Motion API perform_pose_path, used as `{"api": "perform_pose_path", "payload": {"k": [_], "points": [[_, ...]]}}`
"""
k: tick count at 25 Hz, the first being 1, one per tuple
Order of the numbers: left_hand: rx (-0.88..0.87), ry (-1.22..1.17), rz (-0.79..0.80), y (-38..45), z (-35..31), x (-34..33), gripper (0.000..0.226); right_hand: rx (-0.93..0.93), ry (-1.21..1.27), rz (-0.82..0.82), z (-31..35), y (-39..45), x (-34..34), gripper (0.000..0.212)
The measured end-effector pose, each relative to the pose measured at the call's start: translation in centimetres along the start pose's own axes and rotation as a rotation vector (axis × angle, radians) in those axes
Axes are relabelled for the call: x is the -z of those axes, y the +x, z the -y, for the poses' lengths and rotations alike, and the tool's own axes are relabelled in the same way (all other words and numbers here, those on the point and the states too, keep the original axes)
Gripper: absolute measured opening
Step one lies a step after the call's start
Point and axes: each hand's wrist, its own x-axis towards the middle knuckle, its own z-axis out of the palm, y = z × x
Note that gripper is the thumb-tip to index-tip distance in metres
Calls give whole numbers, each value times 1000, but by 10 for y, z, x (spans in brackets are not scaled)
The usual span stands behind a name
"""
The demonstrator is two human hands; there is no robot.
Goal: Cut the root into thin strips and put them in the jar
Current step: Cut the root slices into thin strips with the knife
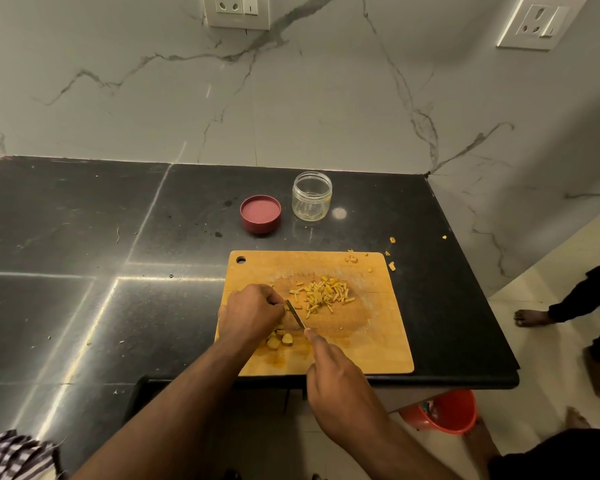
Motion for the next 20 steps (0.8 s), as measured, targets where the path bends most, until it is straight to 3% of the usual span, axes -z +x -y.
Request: {"api": "perform_pose_path", "payload": {"k": [20], "points": [[18,11,-8,1,-1,0,12,25,8,-3,-3,1,0,52]]}}
